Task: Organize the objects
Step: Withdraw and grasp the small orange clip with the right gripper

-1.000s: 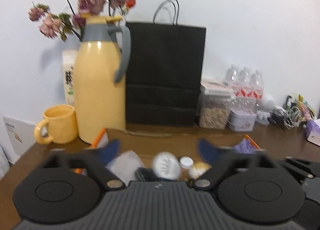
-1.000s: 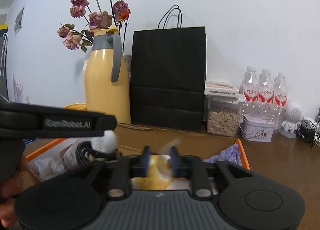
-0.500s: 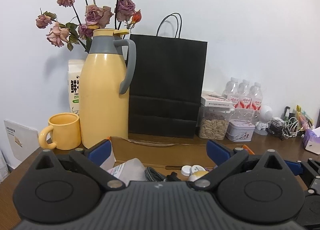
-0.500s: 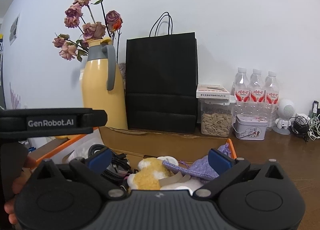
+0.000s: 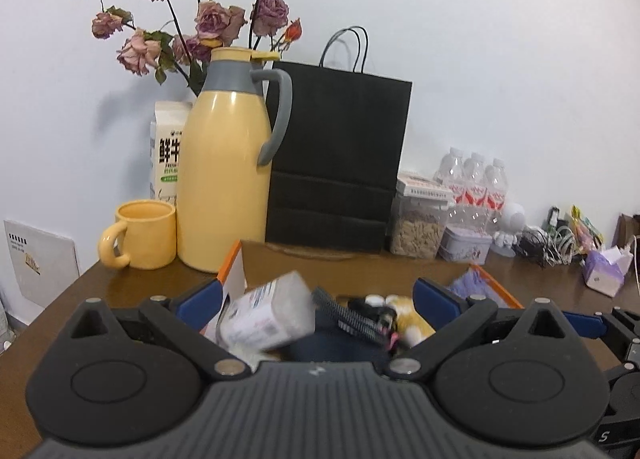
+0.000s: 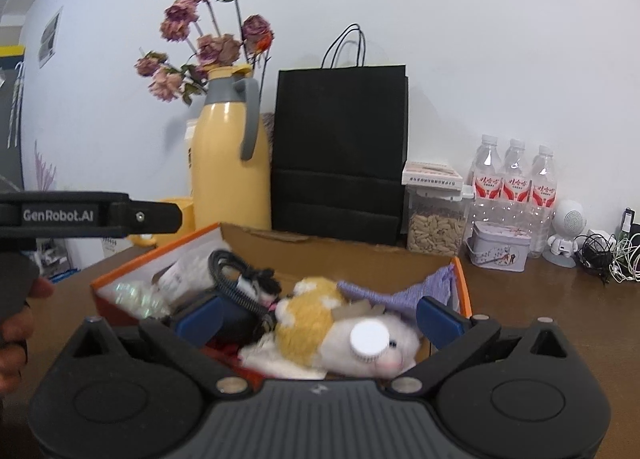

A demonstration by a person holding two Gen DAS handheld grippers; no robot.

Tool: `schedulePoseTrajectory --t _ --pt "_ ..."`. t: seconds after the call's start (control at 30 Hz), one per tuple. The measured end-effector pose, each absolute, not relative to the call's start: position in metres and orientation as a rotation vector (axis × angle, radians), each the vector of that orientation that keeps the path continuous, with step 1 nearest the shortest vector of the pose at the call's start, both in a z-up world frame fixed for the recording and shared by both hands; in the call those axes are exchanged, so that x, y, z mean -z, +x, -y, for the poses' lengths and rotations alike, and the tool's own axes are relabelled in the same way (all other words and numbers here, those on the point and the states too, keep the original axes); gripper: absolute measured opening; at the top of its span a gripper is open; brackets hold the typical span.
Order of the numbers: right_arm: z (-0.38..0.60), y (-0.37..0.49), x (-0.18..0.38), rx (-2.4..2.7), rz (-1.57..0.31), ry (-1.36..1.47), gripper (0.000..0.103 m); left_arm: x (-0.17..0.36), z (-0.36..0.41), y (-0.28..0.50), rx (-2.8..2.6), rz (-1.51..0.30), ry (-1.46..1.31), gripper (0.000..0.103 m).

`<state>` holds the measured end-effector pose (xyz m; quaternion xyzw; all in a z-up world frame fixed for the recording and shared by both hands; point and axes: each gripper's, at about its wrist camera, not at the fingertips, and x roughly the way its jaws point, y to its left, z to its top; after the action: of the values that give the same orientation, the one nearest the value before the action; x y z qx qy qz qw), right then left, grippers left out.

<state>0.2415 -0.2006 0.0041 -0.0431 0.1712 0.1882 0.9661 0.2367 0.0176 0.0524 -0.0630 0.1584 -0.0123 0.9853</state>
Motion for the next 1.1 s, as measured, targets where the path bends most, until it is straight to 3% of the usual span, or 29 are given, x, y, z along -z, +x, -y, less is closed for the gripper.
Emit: schedulePoseTrajectory --t 0.4,1.1 --pt "0.196 0.214 0.026 -0.443 -0.478 -0.127 0.103 -0.011 -0.029 0.202 0.073 -0.440 -0.060 0.103" --pt "0.185 0.211 0.048 -0.455 -0.588 -0.157 0.103 0.004 -0.042 0.197 0.051 -0.514 -0.081 0.103"
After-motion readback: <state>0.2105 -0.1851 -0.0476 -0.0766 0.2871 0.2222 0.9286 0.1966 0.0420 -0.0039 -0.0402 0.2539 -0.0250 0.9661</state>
